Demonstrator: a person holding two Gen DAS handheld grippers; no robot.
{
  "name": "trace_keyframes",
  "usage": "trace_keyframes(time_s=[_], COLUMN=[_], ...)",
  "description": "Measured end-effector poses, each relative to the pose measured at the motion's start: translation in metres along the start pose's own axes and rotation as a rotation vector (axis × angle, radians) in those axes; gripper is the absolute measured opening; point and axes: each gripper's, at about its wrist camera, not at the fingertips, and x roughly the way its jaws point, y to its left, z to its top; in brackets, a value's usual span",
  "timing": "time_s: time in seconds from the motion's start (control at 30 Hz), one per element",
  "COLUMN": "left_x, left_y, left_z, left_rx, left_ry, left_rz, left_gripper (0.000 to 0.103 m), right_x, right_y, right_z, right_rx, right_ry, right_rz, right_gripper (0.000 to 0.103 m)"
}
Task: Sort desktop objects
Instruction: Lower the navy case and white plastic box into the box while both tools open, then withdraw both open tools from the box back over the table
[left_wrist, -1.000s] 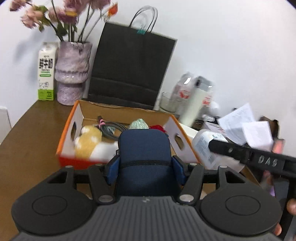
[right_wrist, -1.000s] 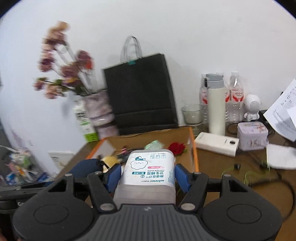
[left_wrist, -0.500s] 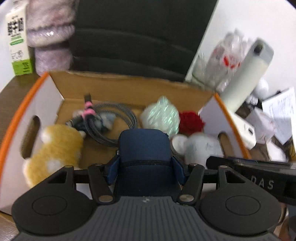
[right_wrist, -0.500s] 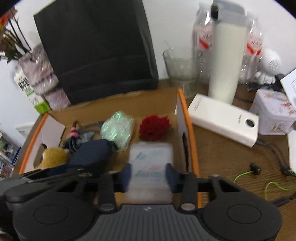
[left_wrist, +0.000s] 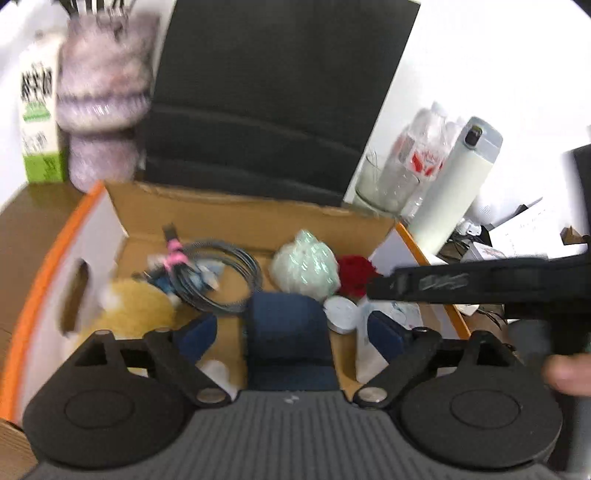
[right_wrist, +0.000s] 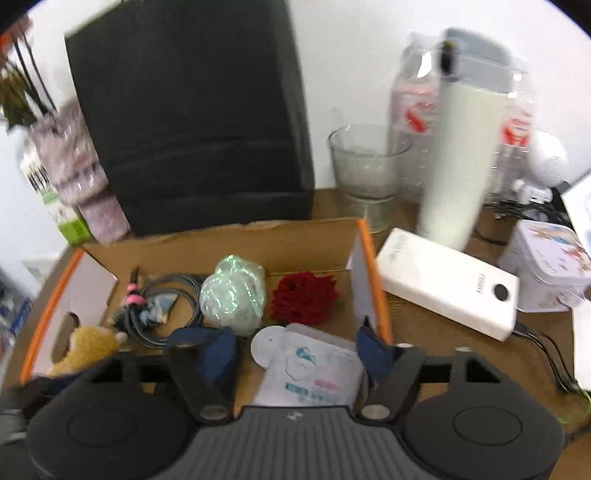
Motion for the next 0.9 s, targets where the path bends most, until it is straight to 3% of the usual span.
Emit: trace_keyframes(time_s=[0.1, 0.17, 0.23, 0.4, 0.53, 0.6, 0.67, 0.8, 0.9], left_x=[-0.004, -0.004, -0.002, 0.001, -0.011, -0.023, -0.034, -0.066, -0.107], left_y=[0.001, 0.002, 0.004, 0.005, -0.001, -0.001, -0.002, -0.007, -0.01], left_z=[0.004, 0.002, -0.001, -0.005, -0.009, -0.011, -0.015, -0.033, -0.063], left_rx=[0.043, 0.067, 0.07, 0.015, 0.007, 0.02, 0.043, 0.107, 0.158], left_ry=[0.009, 0.02, 0.027, 0.056, 0.061, 0.051, 0.039, -0.005, -0.113], left_rz=[0.053, 0.085, 0.1, 0.096, 0.113, 0.127, 0.156, 0.212, 0.225], left_gripper=[0.092, 0.092, 0.092, 0.092, 0.092, 0.093, 0.098, 0.1, 0.103], right_x=[0.01, 0.006, -0.001, -0.013, -0.024, -0.04, -0.057, -0.099, -0.134], right_y=[0.002, 0.003, 0.006, 0.022, 0.011, 0.007, 0.005, 0.009, 0.012], right_z=[0.0, -0.002, -0.008, -0.024, -0.023, -0.028, -0.036, -0.074, -0.117], right_rx=[-0.006, -0.012, -0.046, -0.199, -0.105, -0.078, -0.06, -0.079, -0.096], right_ry=[-0.002, 0.013, 0.037, 0.059, 0.059, 0.016, -0.035, -0.16, -0.268], right_rz=[-0.007, 0.004, 0.044, 0.006, 0.068, 0.078, 0.087, 0.081, 0.052], right_gripper=[0.043, 0.027, 0.022, 0.027, 0.029, 0.035, 0.053, 0.062, 0.087])
